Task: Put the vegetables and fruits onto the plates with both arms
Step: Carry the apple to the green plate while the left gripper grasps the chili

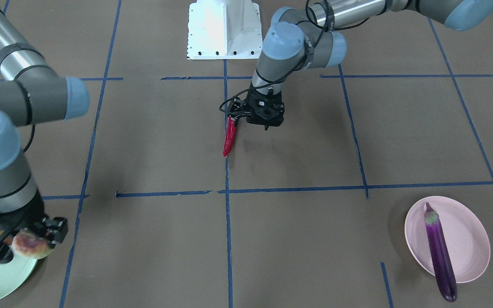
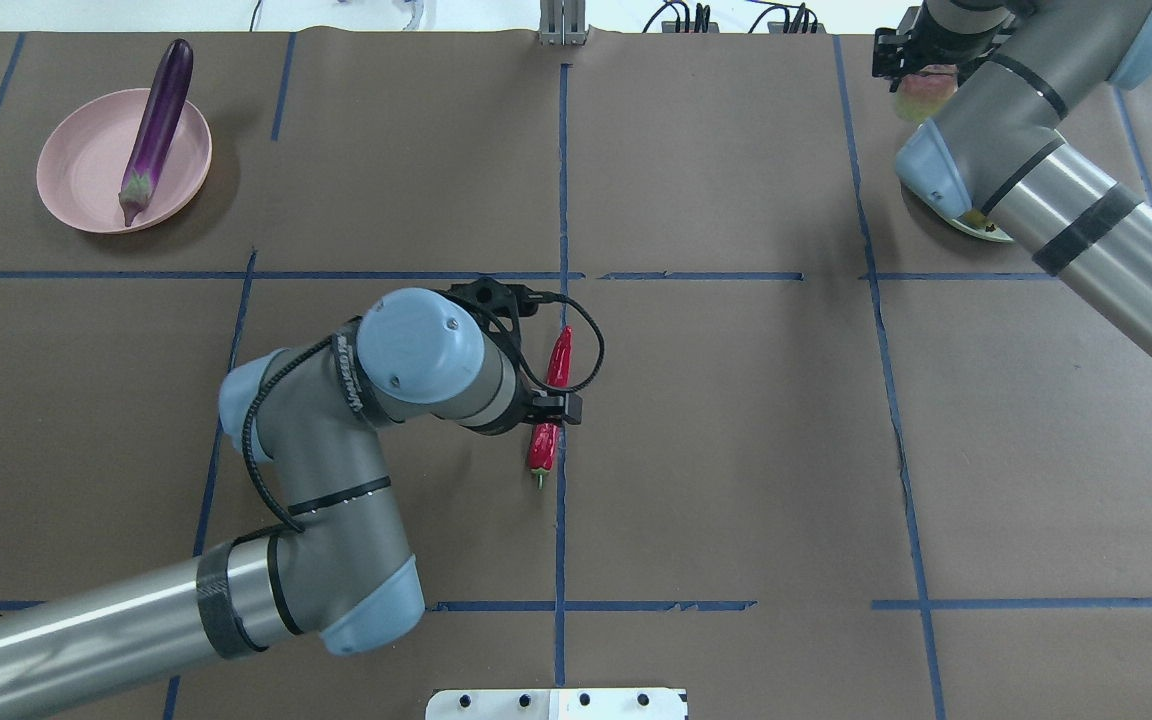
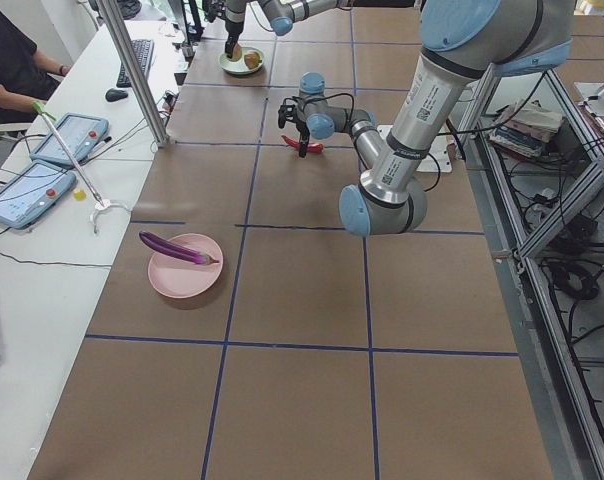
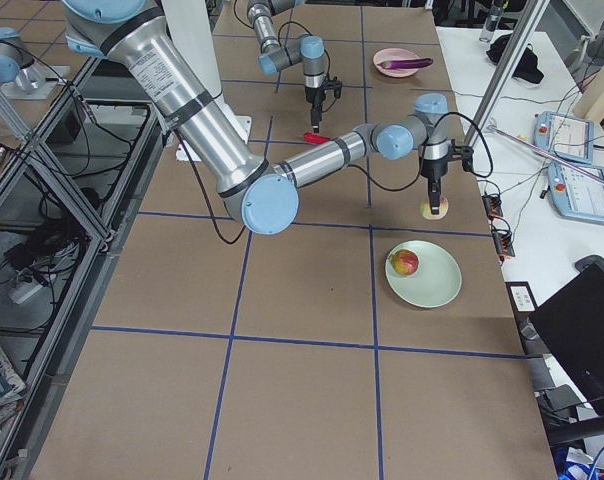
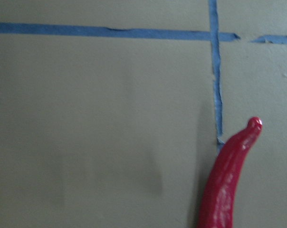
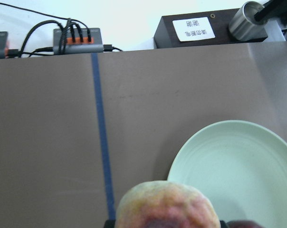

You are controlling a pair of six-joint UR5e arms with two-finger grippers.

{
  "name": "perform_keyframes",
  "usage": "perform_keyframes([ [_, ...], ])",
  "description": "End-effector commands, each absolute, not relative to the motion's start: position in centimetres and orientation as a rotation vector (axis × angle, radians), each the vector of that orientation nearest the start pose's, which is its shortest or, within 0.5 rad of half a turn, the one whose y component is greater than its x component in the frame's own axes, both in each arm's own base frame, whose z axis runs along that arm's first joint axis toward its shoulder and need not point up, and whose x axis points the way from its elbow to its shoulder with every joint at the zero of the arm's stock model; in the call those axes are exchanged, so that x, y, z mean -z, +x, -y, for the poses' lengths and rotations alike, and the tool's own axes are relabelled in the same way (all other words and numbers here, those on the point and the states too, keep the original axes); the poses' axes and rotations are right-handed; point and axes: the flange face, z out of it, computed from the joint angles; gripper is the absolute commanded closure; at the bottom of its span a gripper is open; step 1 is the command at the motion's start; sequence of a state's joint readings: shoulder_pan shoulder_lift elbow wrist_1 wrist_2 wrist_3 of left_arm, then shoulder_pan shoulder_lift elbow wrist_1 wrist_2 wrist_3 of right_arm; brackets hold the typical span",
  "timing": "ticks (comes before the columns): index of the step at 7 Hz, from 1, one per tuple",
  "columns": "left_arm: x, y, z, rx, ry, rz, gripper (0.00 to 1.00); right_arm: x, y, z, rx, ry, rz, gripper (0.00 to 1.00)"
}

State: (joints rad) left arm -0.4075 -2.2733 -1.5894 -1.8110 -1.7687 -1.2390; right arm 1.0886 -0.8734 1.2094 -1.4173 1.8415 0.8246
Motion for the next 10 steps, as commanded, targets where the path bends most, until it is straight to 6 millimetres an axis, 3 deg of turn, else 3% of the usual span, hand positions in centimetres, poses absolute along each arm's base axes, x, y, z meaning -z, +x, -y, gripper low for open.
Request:
perform_keyframes([
  [1,-19.0,63.0,36.6,-0.041,0.213,-0.936,0.09,-46.1,-21.1,77.2,-0.211,0.213,0.437,1.00],
  [5,-20.4,63.3,37.4,-0.035,0.269,-0.885,0.32,-51.5,-21.3,75.2,-0.204,0.107,0.465,1.00],
  [6,-20.6,63.3,37.5,-0.033,0.271,-0.881,0.35,-53.5,-22.3,74.7,-0.195,0.076,0.443,1.00],
  [7,-20.8,63.3,37.6,-0.032,0.270,-0.877,0.62,-54.8,-22.8,74.5,-0.184,0.084,0.448,0.99],
  [8,-20.8,63.4,37.5,-0.034,0.268,-0.874,0.94,-54.9,-21.9,74.7,-0.160,0.104,0.452,0.60],
  [9,-20.8,63.3,37.6,-0.033,0.268,-0.874,1.00,-54.7,-21.4,74.9,-0.115,0.124,0.455,0.01],
  [10,-20.6,63.1,37.8,-0.030,0.272,-0.876,1.00,-54.6,-20.3,75.2,-0.115,0.130,0.460,0.00],
])
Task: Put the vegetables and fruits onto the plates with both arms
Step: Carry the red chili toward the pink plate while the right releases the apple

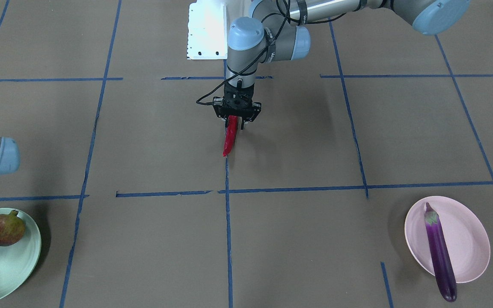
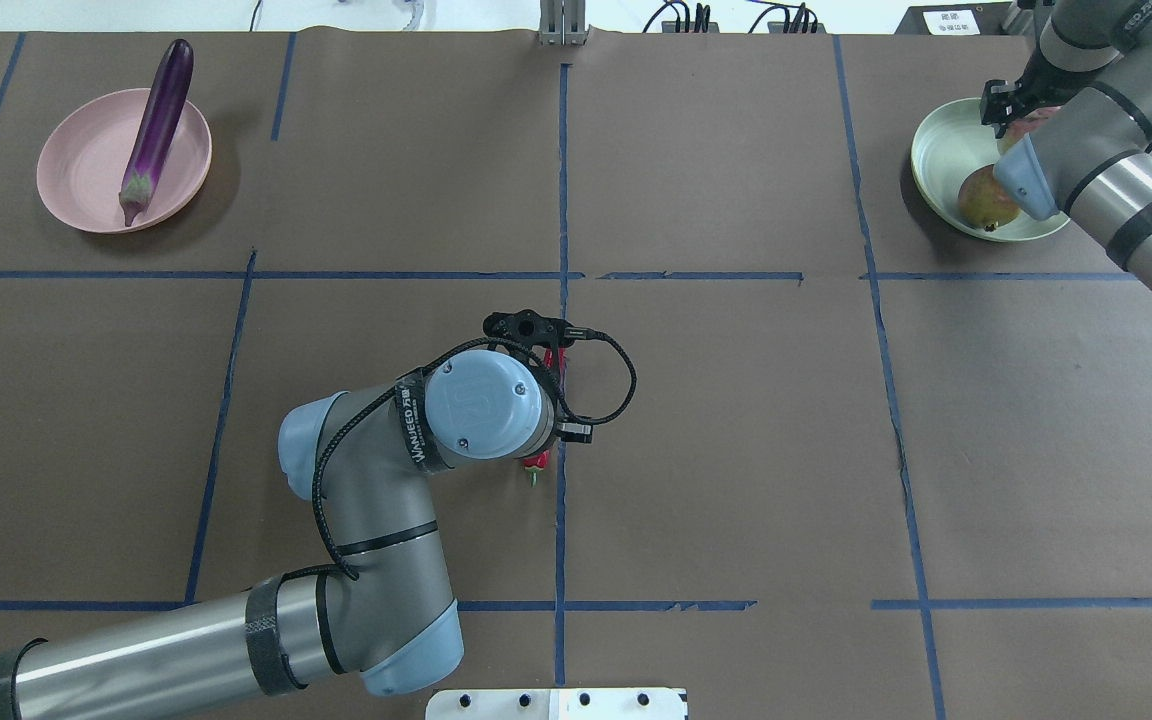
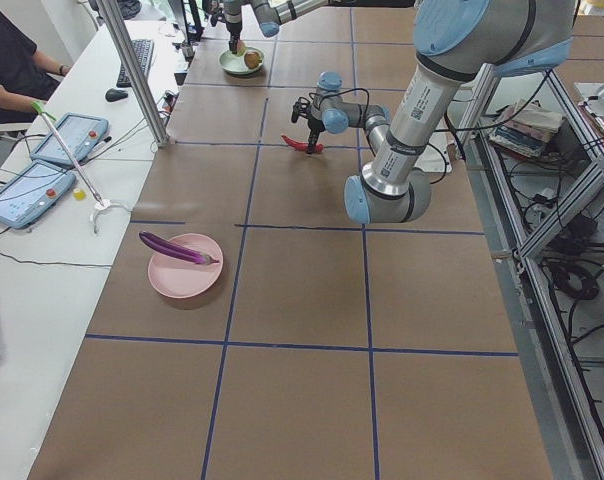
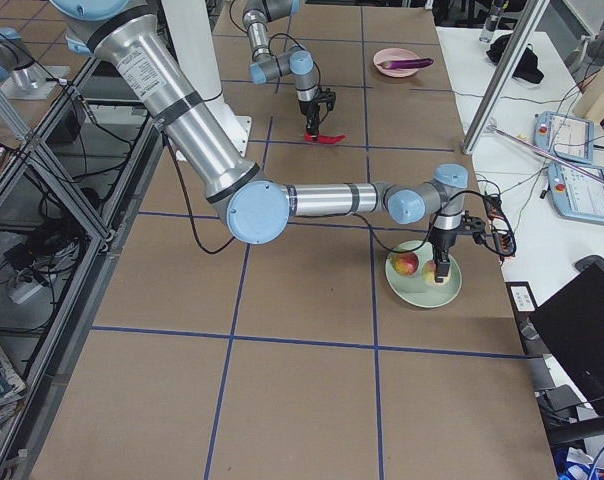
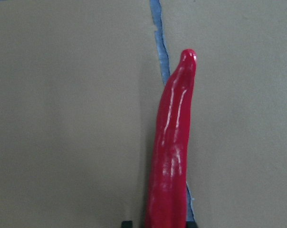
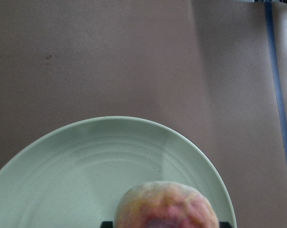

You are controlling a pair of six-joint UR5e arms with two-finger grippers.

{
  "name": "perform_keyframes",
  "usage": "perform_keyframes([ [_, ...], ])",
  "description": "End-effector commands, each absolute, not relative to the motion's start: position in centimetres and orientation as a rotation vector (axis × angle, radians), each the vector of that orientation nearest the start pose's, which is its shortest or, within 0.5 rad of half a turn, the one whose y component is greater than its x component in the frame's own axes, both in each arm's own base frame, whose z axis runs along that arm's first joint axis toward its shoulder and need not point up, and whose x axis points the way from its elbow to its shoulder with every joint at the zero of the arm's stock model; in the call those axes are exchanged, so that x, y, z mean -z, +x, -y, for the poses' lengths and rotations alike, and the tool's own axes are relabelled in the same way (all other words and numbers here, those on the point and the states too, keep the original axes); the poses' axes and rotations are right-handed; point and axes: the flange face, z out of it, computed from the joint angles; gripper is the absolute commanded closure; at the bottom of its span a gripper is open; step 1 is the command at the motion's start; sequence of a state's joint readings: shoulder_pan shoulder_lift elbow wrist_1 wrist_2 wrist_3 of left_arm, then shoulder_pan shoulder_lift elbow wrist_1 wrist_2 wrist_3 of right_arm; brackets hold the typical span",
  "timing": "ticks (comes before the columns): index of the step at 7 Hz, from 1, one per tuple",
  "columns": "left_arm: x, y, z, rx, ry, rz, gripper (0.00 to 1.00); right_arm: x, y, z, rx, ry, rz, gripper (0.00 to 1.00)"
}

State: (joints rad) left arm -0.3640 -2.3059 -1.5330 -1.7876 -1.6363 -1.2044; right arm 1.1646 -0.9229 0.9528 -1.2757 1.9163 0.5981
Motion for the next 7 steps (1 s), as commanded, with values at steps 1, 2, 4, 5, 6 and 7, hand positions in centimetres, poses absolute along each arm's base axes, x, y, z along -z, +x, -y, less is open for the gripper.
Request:
perform_keyframes([
  [1,-20.3,61.6,39.7,-0.001,0.288,-0.879,1.00,-52.2,-17.5,76.1,-0.117,0.158,0.515,0.00],
  [2,-20.3,59.2,43.1,0.030,0.317,-0.869,1.00,-50.1,-13.4,76.4,-0.144,0.141,0.644,0.00],
  [4,-22.8,50.7,52.4,0.135,0.342,-0.839,1.00,-49.3,-6.6,72.5,-0.173,0.142,0.822,0.00],
  [5,-26.8,44.0,57.0,0.197,0.259,-0.838,1.00,-49.5,-4.5,69.7,-0.178,0.140,0.881,0.00],
  [6,-29.9,37.5,61.3,0.196,0.260,-0.793,1.00,-50.0,-3.8,67.7,-0.174,0.131,0.921,0.00],
  [7,-36.8,30.8,65.5,0.196,0.242,-0.702,0.99,-49.9,-3.4,66.2,-0.170,0.142,0.926,0.00],
])
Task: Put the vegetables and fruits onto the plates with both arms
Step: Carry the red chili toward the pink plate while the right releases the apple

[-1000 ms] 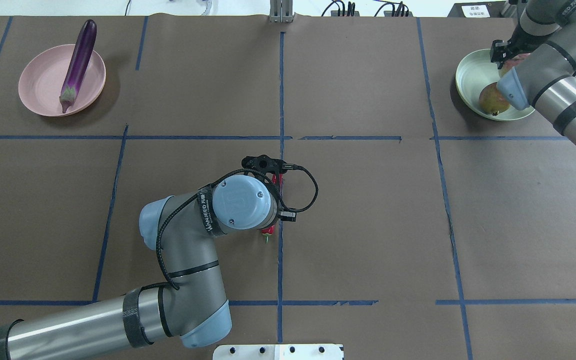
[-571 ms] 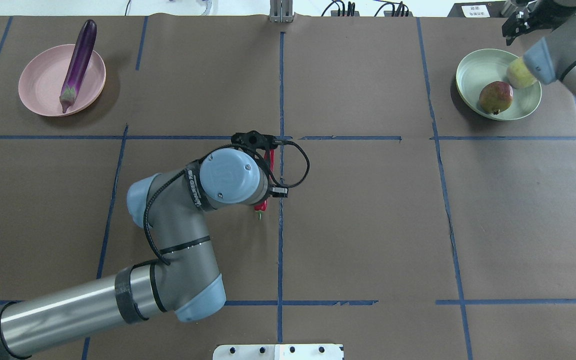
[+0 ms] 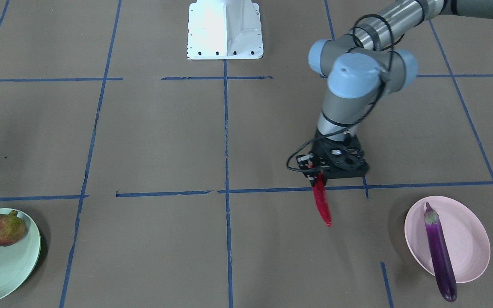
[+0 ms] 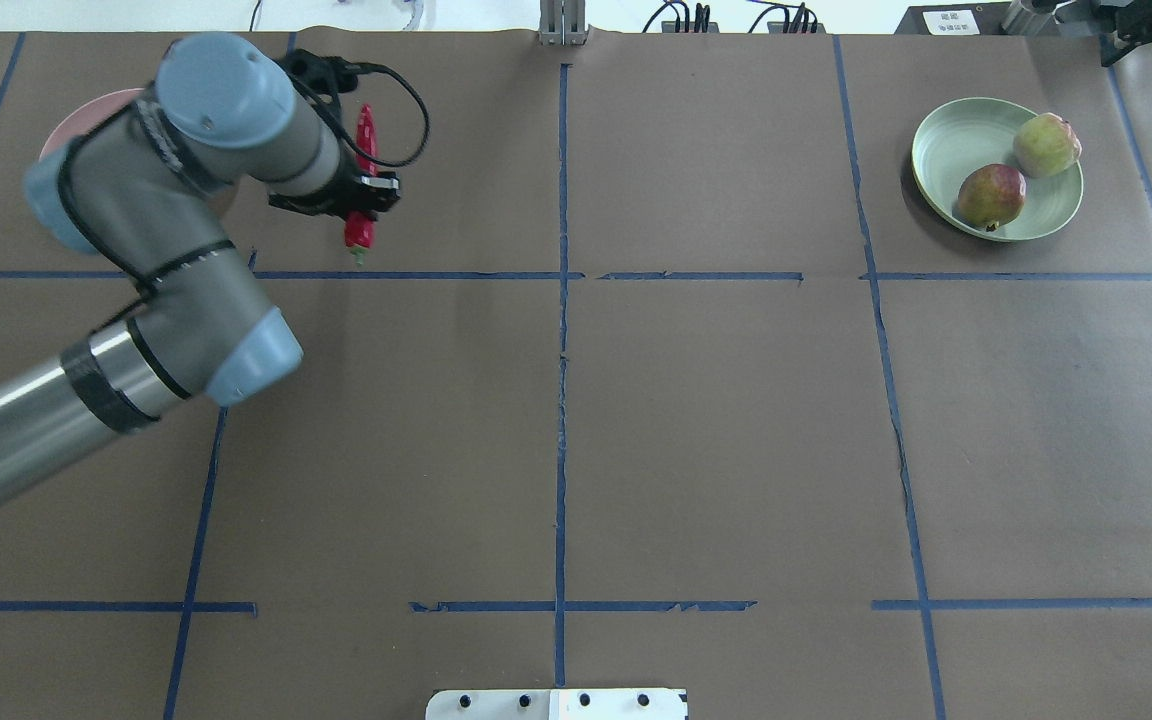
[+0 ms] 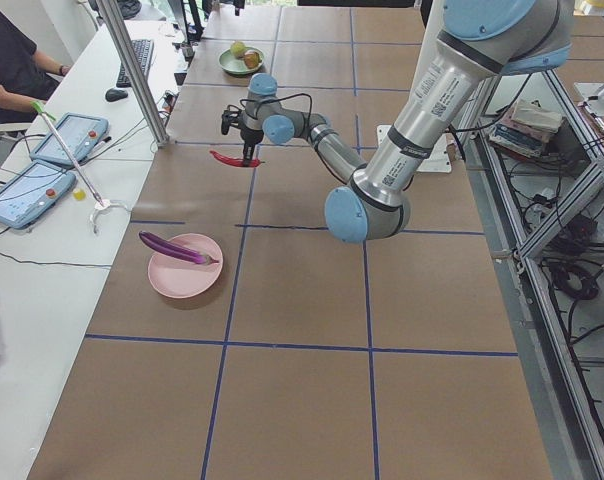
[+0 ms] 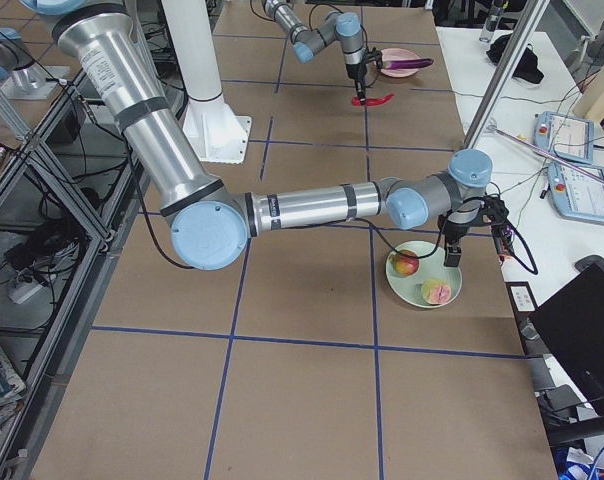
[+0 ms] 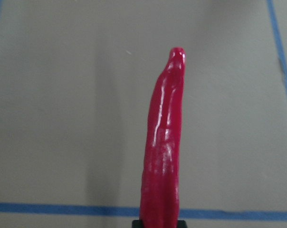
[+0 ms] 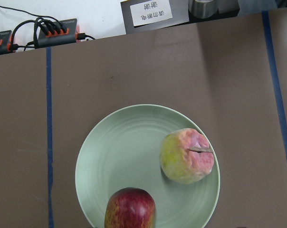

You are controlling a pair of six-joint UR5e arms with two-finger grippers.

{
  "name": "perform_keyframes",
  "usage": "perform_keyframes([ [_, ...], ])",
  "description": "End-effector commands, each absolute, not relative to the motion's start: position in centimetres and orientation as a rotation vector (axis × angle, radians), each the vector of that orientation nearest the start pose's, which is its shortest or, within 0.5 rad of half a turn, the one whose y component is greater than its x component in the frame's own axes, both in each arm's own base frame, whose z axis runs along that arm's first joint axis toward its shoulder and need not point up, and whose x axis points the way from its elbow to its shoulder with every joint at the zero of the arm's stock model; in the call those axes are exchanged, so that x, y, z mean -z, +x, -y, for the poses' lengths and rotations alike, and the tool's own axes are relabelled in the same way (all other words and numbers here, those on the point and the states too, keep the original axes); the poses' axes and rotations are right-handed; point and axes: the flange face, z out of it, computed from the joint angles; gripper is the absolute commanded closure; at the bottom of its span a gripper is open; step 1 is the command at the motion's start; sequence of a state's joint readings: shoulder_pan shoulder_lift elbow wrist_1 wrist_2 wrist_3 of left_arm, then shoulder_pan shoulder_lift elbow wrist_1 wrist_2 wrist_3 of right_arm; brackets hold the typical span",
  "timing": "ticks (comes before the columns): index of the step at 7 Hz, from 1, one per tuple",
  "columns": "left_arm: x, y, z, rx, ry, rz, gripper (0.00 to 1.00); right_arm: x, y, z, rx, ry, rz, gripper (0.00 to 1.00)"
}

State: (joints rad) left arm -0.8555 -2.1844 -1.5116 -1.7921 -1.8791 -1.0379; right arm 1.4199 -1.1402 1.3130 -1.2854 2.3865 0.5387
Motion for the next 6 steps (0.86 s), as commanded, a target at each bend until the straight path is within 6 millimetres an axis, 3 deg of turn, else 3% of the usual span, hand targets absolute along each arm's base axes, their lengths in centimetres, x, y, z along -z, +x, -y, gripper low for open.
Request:
perform_keyframes([
  [1,-42.2,23.9,69.3,0.118,0.236,-0.637,0.98,-49.7,-3.3,65.3,-0.166,0.151,0.929,0.00],
  [2,-46.8,19.8,71.2,0.081,0.191,-0.611,0.98,-49.9,-3.2,64.4,-0.165,0.156,0.928,0.00],
  [3,-49.8,18.7,71.9,0.088,0.169,-0.593,0.98,-50.3,-3.1,63.5,-0.164,0.158,0.926,0.00],
  [5,-53.9,19.5,72.1,0.071,0.172,-0.623,0.90,-50.9,-3.0,62.9,-0.166,0.154,0.924,0.00],
  [6,-54.4,19.7,72.2,0.064,0.181,-0.628,0.40,-51.1,-3.0,62.5,-0.165,0.155,0.924,0.00],
])
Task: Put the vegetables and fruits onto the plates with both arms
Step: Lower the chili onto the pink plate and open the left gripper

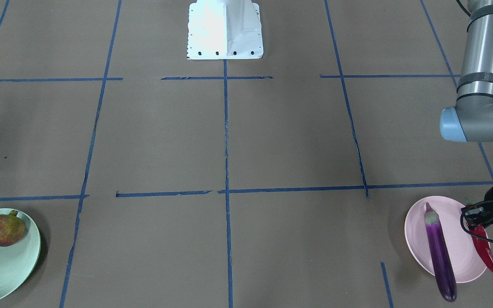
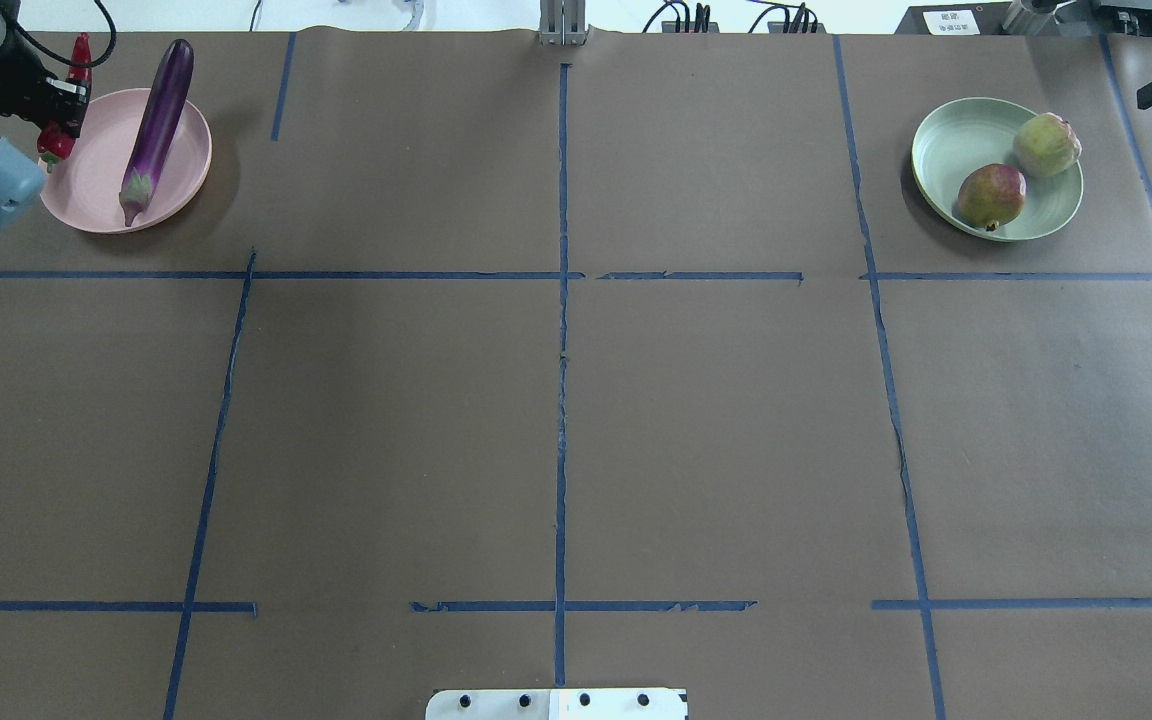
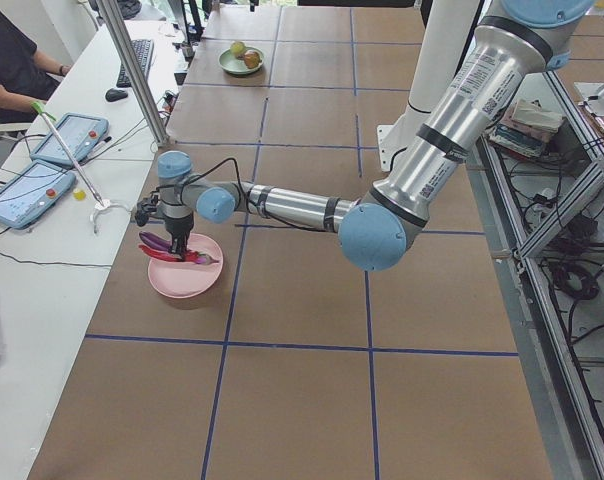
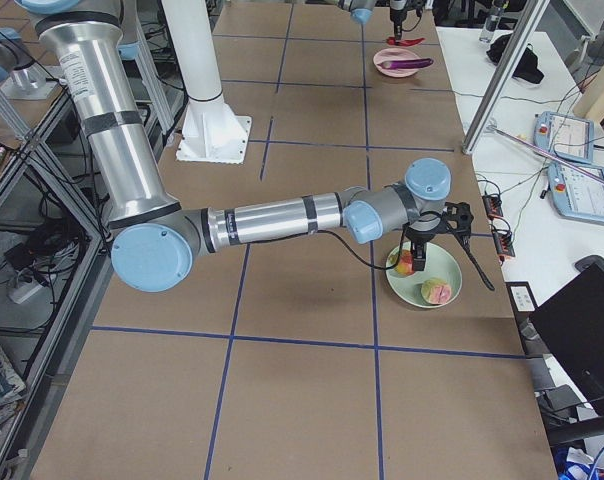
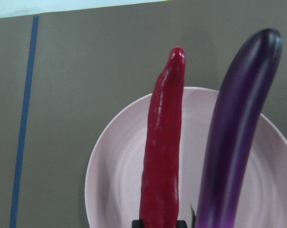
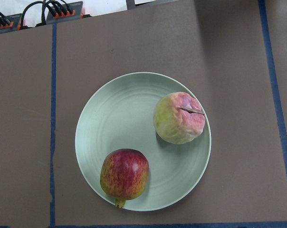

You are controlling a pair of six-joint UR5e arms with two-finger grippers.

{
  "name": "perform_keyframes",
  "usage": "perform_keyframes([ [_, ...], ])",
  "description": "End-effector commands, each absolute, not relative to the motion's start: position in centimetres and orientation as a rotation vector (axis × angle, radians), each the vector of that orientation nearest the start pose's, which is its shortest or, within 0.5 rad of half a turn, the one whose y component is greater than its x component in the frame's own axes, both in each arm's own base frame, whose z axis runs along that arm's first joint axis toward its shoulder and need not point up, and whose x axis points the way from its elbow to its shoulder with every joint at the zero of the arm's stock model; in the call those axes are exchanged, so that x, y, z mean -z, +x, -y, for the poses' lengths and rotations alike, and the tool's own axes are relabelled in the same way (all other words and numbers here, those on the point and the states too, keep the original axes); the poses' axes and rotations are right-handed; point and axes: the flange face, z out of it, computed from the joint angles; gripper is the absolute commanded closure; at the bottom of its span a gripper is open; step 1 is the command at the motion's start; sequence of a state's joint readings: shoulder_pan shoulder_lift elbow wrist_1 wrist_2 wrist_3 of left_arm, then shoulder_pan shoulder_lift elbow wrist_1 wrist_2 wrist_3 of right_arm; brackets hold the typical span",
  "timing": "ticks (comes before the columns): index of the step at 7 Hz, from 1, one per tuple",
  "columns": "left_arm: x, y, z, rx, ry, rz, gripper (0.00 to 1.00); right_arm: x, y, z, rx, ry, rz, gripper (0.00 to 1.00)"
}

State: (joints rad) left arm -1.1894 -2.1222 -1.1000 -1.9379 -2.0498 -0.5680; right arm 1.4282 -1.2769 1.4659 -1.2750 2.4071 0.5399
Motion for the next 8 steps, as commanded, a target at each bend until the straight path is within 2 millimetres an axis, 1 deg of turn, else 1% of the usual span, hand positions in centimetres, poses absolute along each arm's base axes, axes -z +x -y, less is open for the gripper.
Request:
perform_keyframes([
  [1,-54.3,20.1,72.0,0.054,0.207,-0.642,0.00,-51.0,-2.9,61.8,-0.162,0.163,0.923,0.00],
  [2,-53.7,19.8,72.2,0.049,0.231,-0.656,0.00,-51.2,-2.7,61.0,-0.159,0.164,0.919,0.00],
  [3,-54.0,18.5,71.4,0.041,0.217,-0.699,0.00,-52.3,-2.2,60.4,-0.125,0.174,0.909,0.00],
  [4,-54.8,13.7,69.6,-0.012,0.272,-0.696,0.00,-53.4,-0.3,60.0,-0.100,0.194,0.892,0.00],
  [5,-54.8,9.9,67.4,0.003,0.291,-0.706,0.00,-55.3,2.1,58.9,-0.104,0.203,0.880,0.00],
  [6,-55.2,5.3,64.4,0.052,0.270,-0.750,0.00,-56.8,3.4,57.8,-0.107,0.200,0.871,0.00],
  [7,-53.1,1.6,63.5,0.076,0.264,-0.807,0.00,-58.5,4.3,56.4,-0.125,0.182,0.870,0.00],
  [8,-52.3,0.3,61.5,0.004,0.237,-0.840,0.00,-60.9,5.2,54.2,-0.086,0.176,0.864,0.00],
])
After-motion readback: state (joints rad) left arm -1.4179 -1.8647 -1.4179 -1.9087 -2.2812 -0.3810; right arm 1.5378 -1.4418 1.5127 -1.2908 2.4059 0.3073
